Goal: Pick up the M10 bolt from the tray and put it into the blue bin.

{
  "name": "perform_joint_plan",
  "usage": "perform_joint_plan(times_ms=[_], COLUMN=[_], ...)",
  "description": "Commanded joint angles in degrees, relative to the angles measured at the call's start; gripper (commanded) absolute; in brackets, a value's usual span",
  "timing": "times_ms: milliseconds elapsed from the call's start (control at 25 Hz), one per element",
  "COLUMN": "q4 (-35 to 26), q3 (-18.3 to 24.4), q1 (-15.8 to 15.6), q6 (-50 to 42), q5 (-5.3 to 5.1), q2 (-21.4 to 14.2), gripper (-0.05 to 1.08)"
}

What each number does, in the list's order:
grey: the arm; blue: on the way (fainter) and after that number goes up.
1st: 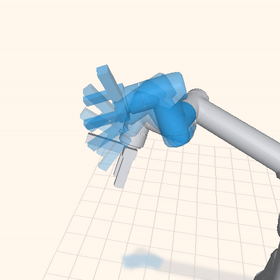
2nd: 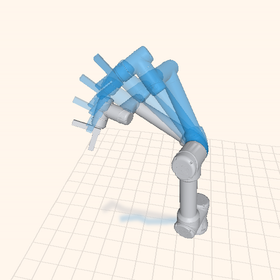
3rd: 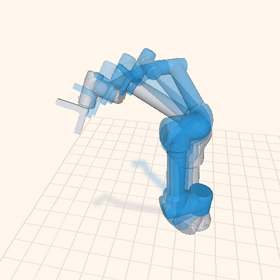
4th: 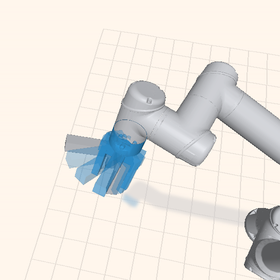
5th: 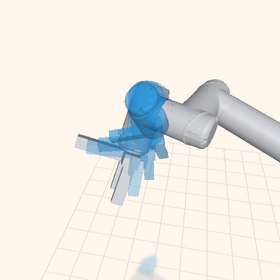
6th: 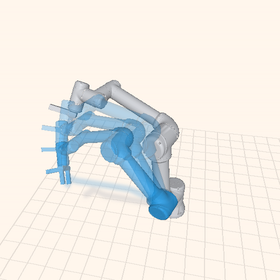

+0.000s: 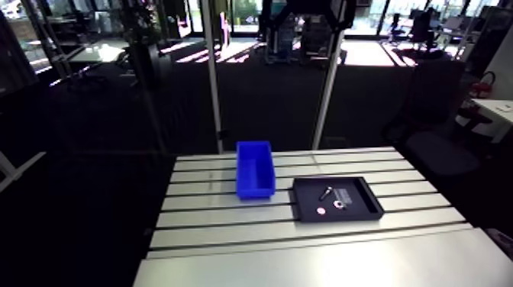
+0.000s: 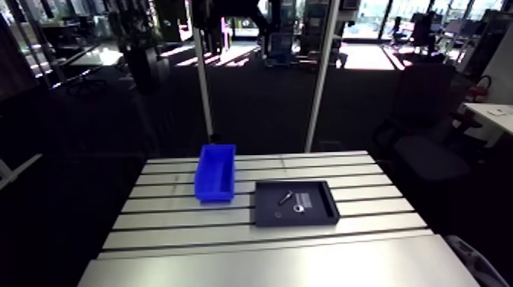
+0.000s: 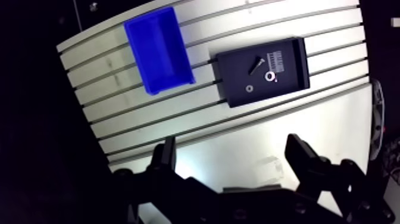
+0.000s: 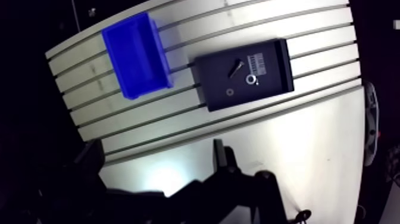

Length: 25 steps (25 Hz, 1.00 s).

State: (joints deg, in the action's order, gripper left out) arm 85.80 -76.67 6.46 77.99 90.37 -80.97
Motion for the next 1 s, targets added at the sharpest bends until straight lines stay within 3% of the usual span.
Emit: perform_joint_plan(times_ms=[40,600,1000], q4=[5.0,13.9,19.1], q3=[-5.7,-19.0,-24.9], q1=[2.5,10.5,11.0], q6=[-8.3,-21.1,-24.4], q5=[0.38,-0.24,-0.50], q2=[-0.8,-3.4,-2.5], gripper=[0.01,0.01,0.02])
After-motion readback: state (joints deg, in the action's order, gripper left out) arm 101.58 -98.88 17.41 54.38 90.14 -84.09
